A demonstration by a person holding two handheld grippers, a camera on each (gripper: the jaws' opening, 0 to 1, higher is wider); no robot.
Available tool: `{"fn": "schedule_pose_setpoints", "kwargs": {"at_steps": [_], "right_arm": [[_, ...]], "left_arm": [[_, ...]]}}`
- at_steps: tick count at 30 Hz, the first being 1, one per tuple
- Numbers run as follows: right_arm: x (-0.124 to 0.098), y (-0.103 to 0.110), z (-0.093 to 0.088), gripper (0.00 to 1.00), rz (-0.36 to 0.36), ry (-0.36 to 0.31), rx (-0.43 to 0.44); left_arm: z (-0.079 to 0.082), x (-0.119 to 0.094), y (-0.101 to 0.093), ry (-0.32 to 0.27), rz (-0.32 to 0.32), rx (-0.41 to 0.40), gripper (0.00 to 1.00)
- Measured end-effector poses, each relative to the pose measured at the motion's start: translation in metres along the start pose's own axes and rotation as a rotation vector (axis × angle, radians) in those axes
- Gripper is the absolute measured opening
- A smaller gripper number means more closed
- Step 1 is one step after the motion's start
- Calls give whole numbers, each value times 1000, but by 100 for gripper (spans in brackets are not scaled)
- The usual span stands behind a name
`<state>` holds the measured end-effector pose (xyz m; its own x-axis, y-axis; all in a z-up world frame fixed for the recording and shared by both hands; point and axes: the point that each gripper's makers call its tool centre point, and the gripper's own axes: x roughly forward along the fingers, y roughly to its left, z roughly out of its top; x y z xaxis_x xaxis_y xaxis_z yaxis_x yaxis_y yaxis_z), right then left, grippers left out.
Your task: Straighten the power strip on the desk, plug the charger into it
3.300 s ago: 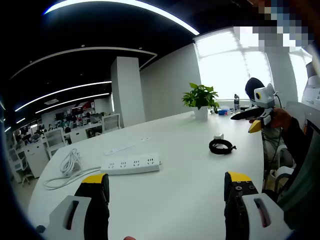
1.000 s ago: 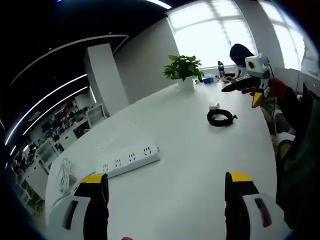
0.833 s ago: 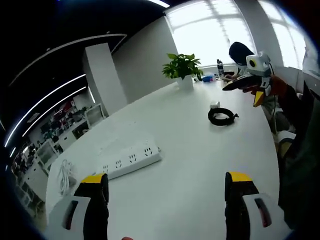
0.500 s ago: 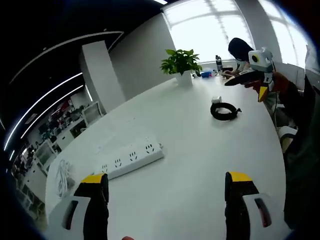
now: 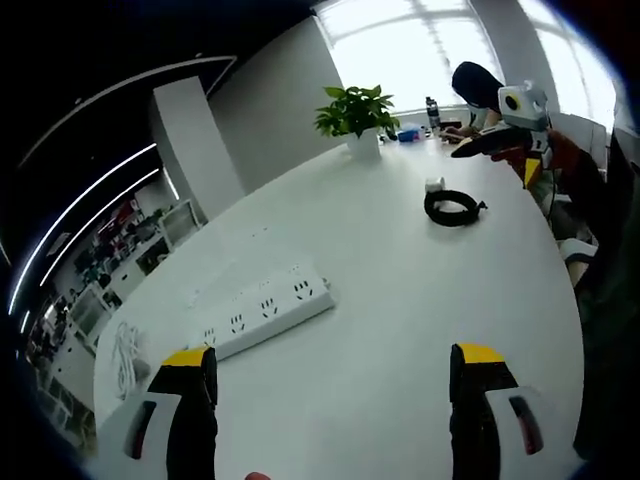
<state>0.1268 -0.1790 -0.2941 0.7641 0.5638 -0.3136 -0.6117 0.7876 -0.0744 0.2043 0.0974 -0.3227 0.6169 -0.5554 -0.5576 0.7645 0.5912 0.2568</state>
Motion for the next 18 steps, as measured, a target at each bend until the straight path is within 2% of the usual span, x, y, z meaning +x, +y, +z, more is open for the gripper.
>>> {"fn": "schedule_pose_setpoints", "kwargs": {"at_steps": [8,15,18], "right_arm": [[-2,-2,-2,96,-7,-4,7],[0,-2,-3,96,-5,-7,11],[-1,-1,-3,96,-4,-8,11]], "left_arm": [[-1,6,6,21,-11,12,99],[3,17,13,4,-30,29,99],[1,19,15,18,-27,37,99]]}}
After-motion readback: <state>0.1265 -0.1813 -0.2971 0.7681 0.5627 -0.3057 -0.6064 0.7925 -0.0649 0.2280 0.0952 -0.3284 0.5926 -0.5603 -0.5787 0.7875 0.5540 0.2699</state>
